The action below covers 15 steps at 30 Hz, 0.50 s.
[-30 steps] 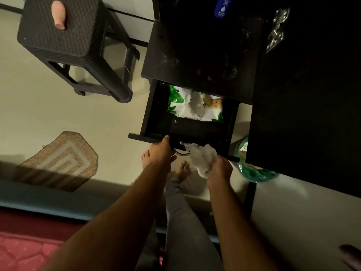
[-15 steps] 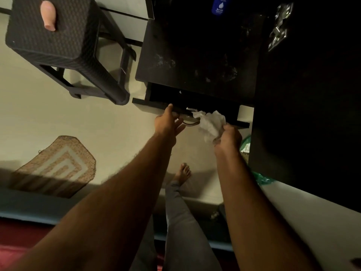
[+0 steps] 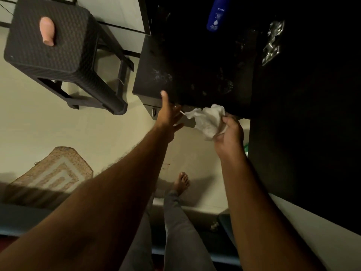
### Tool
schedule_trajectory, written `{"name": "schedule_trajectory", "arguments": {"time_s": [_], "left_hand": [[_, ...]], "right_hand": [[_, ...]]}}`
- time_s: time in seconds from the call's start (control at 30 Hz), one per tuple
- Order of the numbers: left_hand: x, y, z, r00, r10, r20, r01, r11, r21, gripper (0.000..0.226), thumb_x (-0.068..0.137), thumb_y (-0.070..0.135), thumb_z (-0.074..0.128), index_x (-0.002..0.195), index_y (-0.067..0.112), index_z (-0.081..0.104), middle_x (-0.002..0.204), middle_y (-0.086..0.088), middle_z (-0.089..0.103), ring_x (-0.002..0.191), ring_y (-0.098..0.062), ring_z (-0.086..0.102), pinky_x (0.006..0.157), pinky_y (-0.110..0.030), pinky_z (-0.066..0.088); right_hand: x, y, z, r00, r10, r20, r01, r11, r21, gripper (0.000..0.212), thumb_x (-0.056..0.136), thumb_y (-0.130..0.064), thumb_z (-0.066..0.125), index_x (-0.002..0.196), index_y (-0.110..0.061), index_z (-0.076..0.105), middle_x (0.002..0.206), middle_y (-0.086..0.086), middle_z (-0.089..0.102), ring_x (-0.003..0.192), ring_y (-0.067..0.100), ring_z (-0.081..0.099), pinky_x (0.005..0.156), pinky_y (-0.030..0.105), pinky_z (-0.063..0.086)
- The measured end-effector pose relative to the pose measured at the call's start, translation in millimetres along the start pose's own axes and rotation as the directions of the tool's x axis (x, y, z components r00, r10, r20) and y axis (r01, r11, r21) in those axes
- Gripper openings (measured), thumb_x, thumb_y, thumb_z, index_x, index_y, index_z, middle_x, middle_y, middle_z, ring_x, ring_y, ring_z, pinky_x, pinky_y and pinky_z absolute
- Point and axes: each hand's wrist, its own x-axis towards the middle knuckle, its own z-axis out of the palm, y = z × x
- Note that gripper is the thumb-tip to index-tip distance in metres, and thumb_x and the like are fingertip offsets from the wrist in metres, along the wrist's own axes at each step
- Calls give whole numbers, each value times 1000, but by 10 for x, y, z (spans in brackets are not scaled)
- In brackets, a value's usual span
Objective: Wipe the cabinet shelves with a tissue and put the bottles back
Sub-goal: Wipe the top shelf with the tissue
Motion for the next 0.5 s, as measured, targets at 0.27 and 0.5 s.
{"name": "schedule_trajectory", "arguments": {"time_s": [0.27, 0.5], "left_hand": [[-828, 862, 304, 938, -15, 348, -80, 963, 258, 96, 82, 84, 2, 89, 11, 64, 104, -15, 64, 94, -26, 61, 79, -32, 50], [-1990, 2221, 688, 712, 506, 487, -619, 780, 95, 30, 100, 31, 51, 112, 8, 65, 103, -9, 70, 97, -29, 64, 84, -43, 55]], "right_hand": [[-760, -963, 441, 894, -304, 329, 328, 944, -19, 23, 93, 2, 50, 83, -12, 63, 94, 7, 71, 93, 22, 65, 82, 38, 51], [-1837, -2359, 894, 674, -557, 486, 622, 782, 34, 13, 89, -13, 60, 88, -19, 71, 102, 14, 72, 96, 29, 69, 79, 42, 57]]}}
